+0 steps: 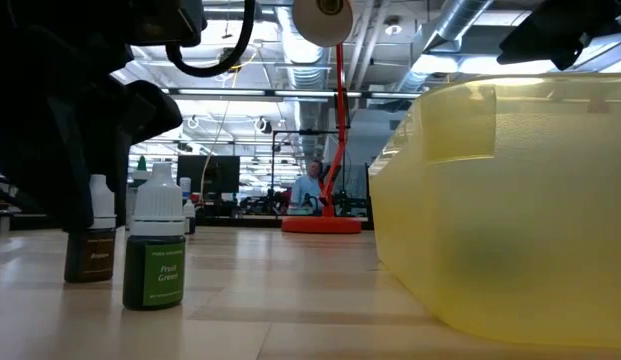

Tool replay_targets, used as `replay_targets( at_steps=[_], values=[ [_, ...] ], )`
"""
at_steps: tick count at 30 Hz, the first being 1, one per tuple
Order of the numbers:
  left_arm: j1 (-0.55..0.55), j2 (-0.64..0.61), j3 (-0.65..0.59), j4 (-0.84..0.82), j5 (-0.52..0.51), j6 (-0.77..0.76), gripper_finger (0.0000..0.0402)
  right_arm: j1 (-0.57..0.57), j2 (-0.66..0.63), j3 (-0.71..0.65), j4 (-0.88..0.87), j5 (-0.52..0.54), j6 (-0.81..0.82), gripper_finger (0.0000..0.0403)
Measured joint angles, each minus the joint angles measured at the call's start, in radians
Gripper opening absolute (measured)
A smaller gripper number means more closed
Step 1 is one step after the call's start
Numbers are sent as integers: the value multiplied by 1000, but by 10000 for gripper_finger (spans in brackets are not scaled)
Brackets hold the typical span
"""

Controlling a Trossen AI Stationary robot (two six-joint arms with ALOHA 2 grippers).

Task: Pick & Place food coloring
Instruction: Put the brown food coloring into the yellow bin

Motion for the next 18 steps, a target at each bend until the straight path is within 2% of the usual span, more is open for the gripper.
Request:
replay_targets(
  at_steps=[6, 13, 18],
  values=[
    [16, -1, 0, 10, 26, -32, 38, 0, 0, 0, 0, 0, 0, 129],
    [28, 0, 50, 20, -23, 16, 46, 0, 0, 0, 0, 0, 0, 129],
    [39, 0, 187, -145, -125, 79, 54, 0, 0, 0, 0, 0, 0, 129]
  ],
)
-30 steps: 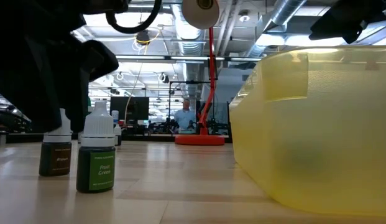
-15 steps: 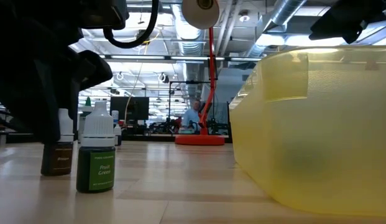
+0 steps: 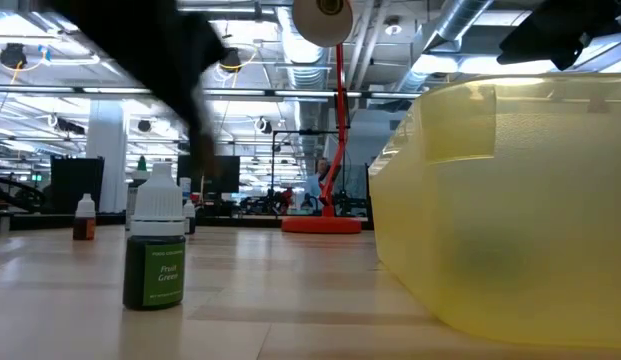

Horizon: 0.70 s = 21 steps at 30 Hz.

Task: Pick & Place food coloring
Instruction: Put the brown food coloring into the yellow bin

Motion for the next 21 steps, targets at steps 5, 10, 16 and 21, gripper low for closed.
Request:
replay_targets(
  at_steps=[5, 10, 16, 21],
  values=[
    [19, 0, 119, -46, -65, 50, 52, 0, 0, 0, 0, 0, 0, 129],
    [39, -1, 132, 55, -64, 135, 52, 0, 0, 0, 0, 0, 0, 129],
    [85, 43, 151, 168, -66, 206, 53, 0, 0, 0, 1, 0, 0, 129],
    [129, 143, 262, 129, -44, 280, 53, 0, 0, 0, 3, 0, 0, 129]
  ],
)
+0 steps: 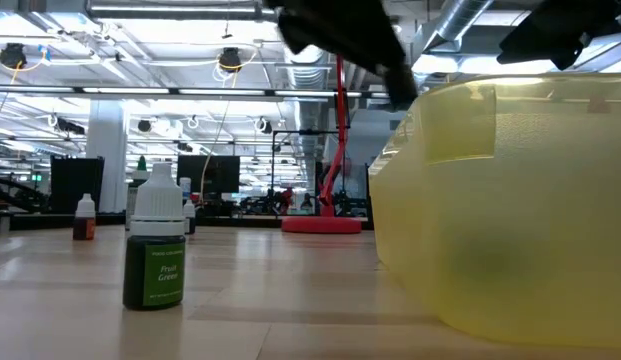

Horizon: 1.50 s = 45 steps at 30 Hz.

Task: Pick & Place food coloring
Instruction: Put the brown food coloring into the yellow bin

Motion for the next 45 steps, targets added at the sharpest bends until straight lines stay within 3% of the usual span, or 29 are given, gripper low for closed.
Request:
replay_targets(
  at_steps=[11, 45],
  values=[
    [106, 176, 183, -81, 114, 53, 53, 0, 0, 0, 0, 0, 0, 129],
    [139, 268, 181, -104, 181, -4, 65, 0, 0, 0, 0, 0, 0, 129]
  ],
)
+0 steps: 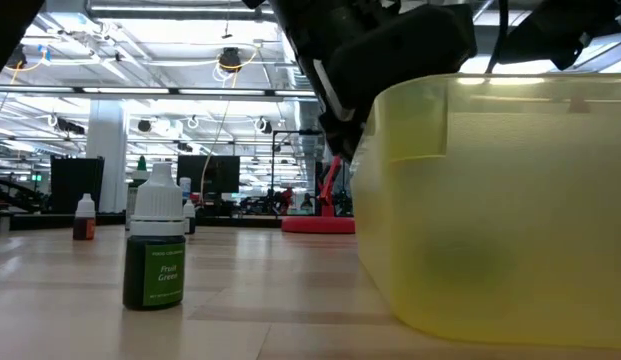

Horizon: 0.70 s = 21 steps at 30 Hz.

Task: Pick & Place food coloring
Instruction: Put the brown food coloring into the yellow bin, then put the orange food coloring into the yellow bin

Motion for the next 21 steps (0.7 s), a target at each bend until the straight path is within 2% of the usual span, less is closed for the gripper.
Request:
replay_targets(
  at_steps=[11, 16, 21],
  values=[
    [-1, 0, 2, -1, -10, -1, 140, 0, 0, 0, 0, 0, 0, 129],
    [0, -9, 31, -29, -45, 28, 147, 0, 0, 0, 0, 0, 0, 129],
    [-16, -36, 119, -138, -139, 61, 144, 0, 0, 0, 0, 0, 0, 129]
  ],
)
